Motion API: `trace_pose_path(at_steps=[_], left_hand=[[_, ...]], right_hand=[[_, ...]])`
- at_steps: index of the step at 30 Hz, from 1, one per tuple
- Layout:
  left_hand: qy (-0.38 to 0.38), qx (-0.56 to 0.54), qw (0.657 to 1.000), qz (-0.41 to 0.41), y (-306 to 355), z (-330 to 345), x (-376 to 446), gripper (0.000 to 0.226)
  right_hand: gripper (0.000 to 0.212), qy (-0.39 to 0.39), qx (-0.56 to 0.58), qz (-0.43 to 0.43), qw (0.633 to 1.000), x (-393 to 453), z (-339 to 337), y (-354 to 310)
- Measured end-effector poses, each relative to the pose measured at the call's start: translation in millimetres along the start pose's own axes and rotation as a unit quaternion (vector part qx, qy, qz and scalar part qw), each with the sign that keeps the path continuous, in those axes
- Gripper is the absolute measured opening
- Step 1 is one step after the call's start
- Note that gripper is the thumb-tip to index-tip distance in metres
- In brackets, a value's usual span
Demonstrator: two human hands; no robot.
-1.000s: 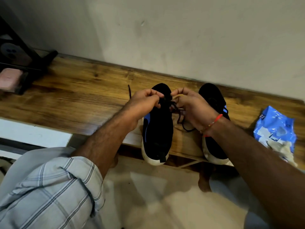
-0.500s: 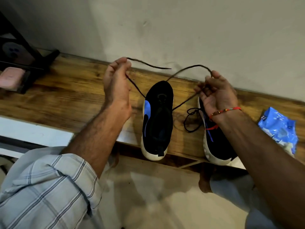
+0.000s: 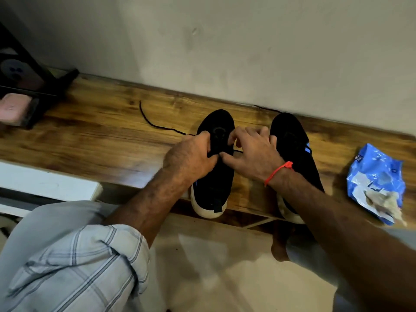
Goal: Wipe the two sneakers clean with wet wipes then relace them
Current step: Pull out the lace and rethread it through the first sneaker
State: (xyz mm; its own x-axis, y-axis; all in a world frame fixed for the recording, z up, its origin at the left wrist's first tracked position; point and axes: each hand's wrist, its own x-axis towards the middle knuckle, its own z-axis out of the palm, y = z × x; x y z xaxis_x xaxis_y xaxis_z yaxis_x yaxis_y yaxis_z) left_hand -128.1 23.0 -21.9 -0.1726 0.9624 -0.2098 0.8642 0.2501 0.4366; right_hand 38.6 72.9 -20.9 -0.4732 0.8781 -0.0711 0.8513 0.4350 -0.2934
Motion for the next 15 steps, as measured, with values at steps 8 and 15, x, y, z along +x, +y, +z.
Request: trace_pose_path(at_steps=[8, 15], left_hand=[[0.050, -0.015, 0.999, 0.005, 0, -1, -1, 0.035], [-0.049, -0.122, 0.983, -0.126, -7, -19, 7, 0.029]], right_hand=[[0.028, 0.030, 0.033, 0.071, 0.996, 0, -2, -6], [0.029, 0.001, 0.081, 0.125, 0.989, 1, -4, 5]])
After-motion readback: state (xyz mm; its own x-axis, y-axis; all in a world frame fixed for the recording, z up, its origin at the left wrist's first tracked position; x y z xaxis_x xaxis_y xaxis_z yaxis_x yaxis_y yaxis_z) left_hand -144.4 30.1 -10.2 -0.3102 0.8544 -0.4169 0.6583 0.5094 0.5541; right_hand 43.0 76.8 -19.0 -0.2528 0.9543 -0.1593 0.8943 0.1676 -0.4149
